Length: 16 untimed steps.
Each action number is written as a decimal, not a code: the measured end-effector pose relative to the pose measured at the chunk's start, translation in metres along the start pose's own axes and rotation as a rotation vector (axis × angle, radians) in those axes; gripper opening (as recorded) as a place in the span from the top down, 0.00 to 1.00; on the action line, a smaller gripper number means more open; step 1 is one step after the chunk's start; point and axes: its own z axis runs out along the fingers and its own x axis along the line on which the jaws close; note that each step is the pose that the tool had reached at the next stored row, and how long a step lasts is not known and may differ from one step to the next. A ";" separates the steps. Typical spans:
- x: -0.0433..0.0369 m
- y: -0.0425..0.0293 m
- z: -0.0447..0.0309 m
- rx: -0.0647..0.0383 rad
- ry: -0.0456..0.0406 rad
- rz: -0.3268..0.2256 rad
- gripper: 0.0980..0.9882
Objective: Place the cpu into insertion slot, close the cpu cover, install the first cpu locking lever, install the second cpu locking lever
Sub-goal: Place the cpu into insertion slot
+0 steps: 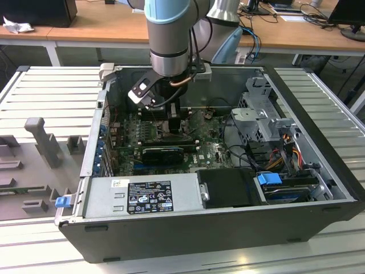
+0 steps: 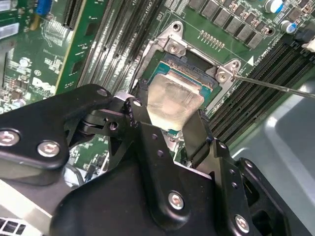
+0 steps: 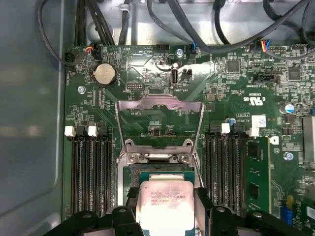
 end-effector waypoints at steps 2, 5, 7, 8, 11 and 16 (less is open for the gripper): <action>0.0023 -0.0007 0.0045 0.000 -0.0001 0.000 0.52; 0.0039 -0.0010 0.0082 0.000 -0.0009 0.000 0.52; 0.0044 -0.0011 0.0105 0.000 -0.0014 0.000 0.52; 0.0044 -0.0012 0.0114 0.000 -0.0015 0.000 0.52; 0.0044 -0.0015 0.0137 0.000 -0.0017 0.000 0.52; 0.0045 -0.0015 0.0141 0.000 -0.0015 0.000 0.43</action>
